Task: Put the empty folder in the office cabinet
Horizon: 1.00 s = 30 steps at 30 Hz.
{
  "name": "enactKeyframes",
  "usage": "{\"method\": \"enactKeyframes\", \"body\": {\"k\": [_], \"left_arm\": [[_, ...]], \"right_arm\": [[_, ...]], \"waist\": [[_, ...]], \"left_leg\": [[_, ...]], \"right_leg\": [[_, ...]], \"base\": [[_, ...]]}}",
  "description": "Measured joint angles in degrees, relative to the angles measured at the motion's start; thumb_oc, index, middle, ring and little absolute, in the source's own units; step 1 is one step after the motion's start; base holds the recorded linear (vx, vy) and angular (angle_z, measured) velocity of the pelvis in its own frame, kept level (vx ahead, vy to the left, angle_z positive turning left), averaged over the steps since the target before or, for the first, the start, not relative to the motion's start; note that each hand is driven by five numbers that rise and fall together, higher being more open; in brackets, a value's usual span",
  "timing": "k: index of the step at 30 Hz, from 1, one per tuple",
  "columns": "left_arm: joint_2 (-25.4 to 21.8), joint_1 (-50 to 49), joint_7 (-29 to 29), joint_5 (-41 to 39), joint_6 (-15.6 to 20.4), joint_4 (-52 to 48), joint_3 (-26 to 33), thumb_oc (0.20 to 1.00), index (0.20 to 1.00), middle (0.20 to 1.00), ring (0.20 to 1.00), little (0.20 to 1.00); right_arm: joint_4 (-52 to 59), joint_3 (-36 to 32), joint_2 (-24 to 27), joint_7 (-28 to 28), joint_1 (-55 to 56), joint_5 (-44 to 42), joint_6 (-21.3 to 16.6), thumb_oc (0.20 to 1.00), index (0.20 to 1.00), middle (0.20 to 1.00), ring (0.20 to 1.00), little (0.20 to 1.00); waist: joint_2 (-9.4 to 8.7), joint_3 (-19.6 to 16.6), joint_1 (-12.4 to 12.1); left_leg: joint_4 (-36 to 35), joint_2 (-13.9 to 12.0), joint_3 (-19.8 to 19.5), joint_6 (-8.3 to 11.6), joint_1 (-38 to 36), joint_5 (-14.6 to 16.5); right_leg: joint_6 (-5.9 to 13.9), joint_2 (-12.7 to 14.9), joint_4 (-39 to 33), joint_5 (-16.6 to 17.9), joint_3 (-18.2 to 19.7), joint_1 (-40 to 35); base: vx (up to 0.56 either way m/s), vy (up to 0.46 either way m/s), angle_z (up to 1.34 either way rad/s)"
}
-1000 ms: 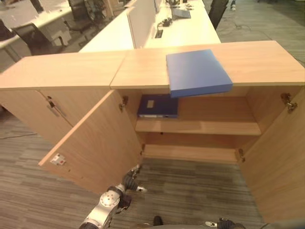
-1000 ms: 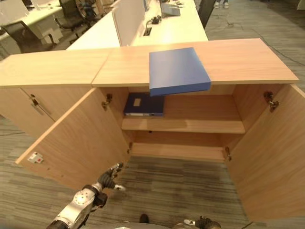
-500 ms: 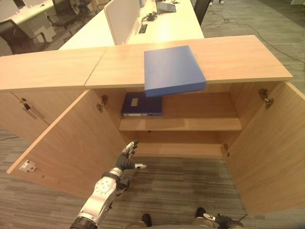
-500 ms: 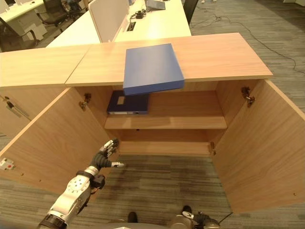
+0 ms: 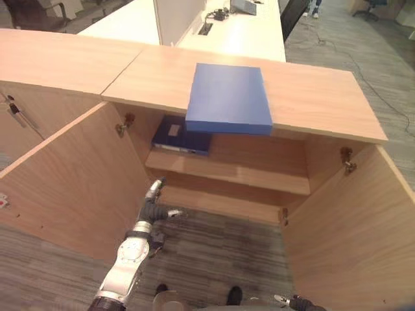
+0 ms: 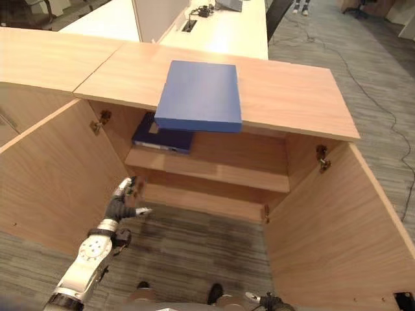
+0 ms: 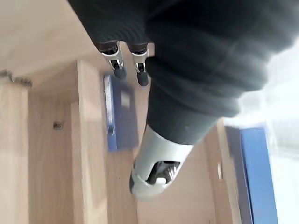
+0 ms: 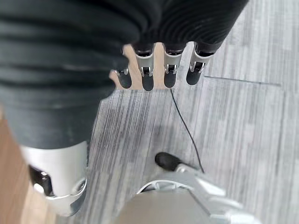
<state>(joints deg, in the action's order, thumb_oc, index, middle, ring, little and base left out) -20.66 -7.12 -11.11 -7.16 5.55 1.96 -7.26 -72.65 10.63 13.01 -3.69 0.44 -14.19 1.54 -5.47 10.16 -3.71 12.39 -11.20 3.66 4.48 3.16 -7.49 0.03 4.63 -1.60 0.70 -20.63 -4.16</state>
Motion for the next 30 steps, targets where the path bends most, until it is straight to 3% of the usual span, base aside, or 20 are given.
{"method": "enactKeyframes", "body": {"k": [2,4,9,13,14,16,19,20,22,24,28,30], "left_arm": [[0.1,-0.9,-0.6,0.2,0.2,0.1,0.7,1.0,1.0,1.0,1.0,1.0],[0.4,-2.5,-0.9,0.2,0.2,-0.1,1.9,1.0,1.0,1.0,1.0,1.0],[0.4,-3.7,-3.4,0.6,0.6,-2.8,6.2,1.0,1.0,1.0,1.0,1.0],[-1.0,-1.7,-9.3,8.6,1.3,-6.9,7.9,1.0,1.0,1.0,1.0,1.0],[-3.6,-0.1,-11.2,12.8,0.9,-8.0,7.3,1.0,1.0,1.0,1.0,1.0],[-5.4,0.8,-12.2,15.7,1.2,-9.6,7.6,1.0,1.0,1.0,1.0,1.0],[-7.4,4.9,-13.3,21.5,1.9,-12.3,6.6,1.0,1.0,1.0,1.0,1.0],[-7.4,5.7,-13.2,22.3,2.0,-12.9,6.1,1.0,1.0,1.0,1.0,1.0],[-11.4,13.1,-12.6,25.3,1.6,-13.5,-1.9,1.0,1.0,1.0,1.0,1.0],[-11.1,19.0,-11.7,29.0,2.2,-12.8,-6.9,1.0,1.0,1.0,1.0,1.0],[-10.0,23.2,-10.5,31.4,3.2,-12.7,-9.7,1.0,1.0,1.0,1.0,1.0],[-9.7,24.8,-10.4,33.1,3.4,-12.2,-11.4,1.0,1.0,1.0,1.0,1.0]], "right_arm": [[0.1,-0.1,0.3,-0.1,0.7,-0.5,-0.1,1.0,1.0,1.0,1.0,1.0],[-0.2,0.0,1.0,-0.2,1.5,-0.5,0.1,1.0,1.0,1.0,1.0,1.0],[-0.5,-0.1,-0.2,-0.3,1.8,-0.5,-0.2,1.0,1.0,1.0,1.0,1.0],[-0.6,0.2,-0.8,-0.8,2.0,-0.7,-0.9,1.0,1.0,1.0,1.0,1.0],[-1.2,0.6,-0.8,-1.0,1.8,-0.5,-1.1,1.0,1.0,1.0,1.0,1.0],[-1.1,0.9,-0.8,-1.0,1.8,-0.4,-1.3,1.0,1.0,1.0,1.0,1.0],[-1.3,1.5,-1.0,-1.3,2.7,-0.4,-1.3,1.0,1.0,1.0,1.0,1.0],[-1.3,2.1,-1.0,-1.4,2.6,-0.3,-1.3,1.0,1.0,1.0,1.0,1.0],[-2.3,3.2,-0.7,-1.5,2.1,0.5,-1.3,1.0,1.0,1.0,1.0,1.0],[-2.2,3.2,-0.8,-1.5,1.3,2.1,-1.2,1.0,1.0,1.0,1.0,1.0],[-1.6,3.2,-0.7,-1.6,0.7,3.0,-1.3,1.0,1.0,1.0,1.0,1.0],[-1.6,3.2,-0.5,-2.0,0.8,3.0,-1.2,1.0,1.0,1.0,1.0,1.0]], "waist": [[-0.14,-0.2,-0.2],[1.2,0.5,-0.5],[2.01,0.5,-0.8],[2.13,0.4,-1.7],[2.52,0.2,-1.8],[2.13,-0.6,-1.7],[3.07,-2.8,-1.3],[2.88,-3.7,-0.9],[3.07,-4.2,-0.5],[3.63,-5.6,1.3],[5.1,-6.8,5.1],[5.56,-7.1,5.1]], "left_leg": [[-1.2,2.5,-0.9,0.25,0.5,1.0],[-4.9,5.7,-0.8,-0.35,-0.6,1.2],[-12.1,5.9,-1.8,-0.01,-4.1,1.8],[-15.5,6.3,-1.4,-0.43,-6.0,3.3],[-16.5,6.8,-1.1,-0.71,-7.0,3.5],[-16.7,7.1,-0.6,-0.92,-7.6,4.0],[-17.6,7.9,0.1,-1.36,-8.1,4.4],[-17.6,8.0,0.4,-1.52,-8.3,4.5],[-17.6,8.1,0.7,-2.05,-9.2,4.2],[-17.6,8.2,1.2,-2.09,-9.5,4.3],[-17.6,8.1,2.5,-2.09,-10.1,4.4],[-17.6,8.0,3.1,-2.1,-10.5,4.4]], "right_leg": [[-0.38,0.8,0.2,-0.2,-0.2,-0.1],[-0.4,0.8,0.7,-0.2,0.1,0.2],[2.09,0.0,-1.0,1.1,1.0,0.2],[3.34,-0.1,-3.5,2.9,1.4,-0.9],[3.63,0.1,-3.7,3.2,2.1,-1.3],[3.91,0.6,-3.7,3.4,2.8,-1.5],[4.18,1.3,-3.7,3.5,3.6,-1.7],[4.19,1.6,-3.7,3.5,4.0,-1.5],[4.3,1.6,-3.7,3.6,4.3,-2.0],[4.37,1.6,-3.7,3.7,4.8,-2.1],[4.25,1.4,-3.8,3.9,6.2,-1.9],[4.11,1.2,-3.8,4.0,6.8,-1.9]], "base": [[0.01,-0.017,0.13],[0.07,0.019,0.02],[0.11,0.037,0.01],[0.08,0.044,0.0],[0.04,0.048,-0.12],[0.03,0.03,-0.15],[0.07,0.064,-0.12],[0.08,0.081,-0.11],[0.08,0.076,-0.09],[0.06,0.064,-0.15],[0.03,0.04,-0.18],[0.04,0.046,-0.14]]}}
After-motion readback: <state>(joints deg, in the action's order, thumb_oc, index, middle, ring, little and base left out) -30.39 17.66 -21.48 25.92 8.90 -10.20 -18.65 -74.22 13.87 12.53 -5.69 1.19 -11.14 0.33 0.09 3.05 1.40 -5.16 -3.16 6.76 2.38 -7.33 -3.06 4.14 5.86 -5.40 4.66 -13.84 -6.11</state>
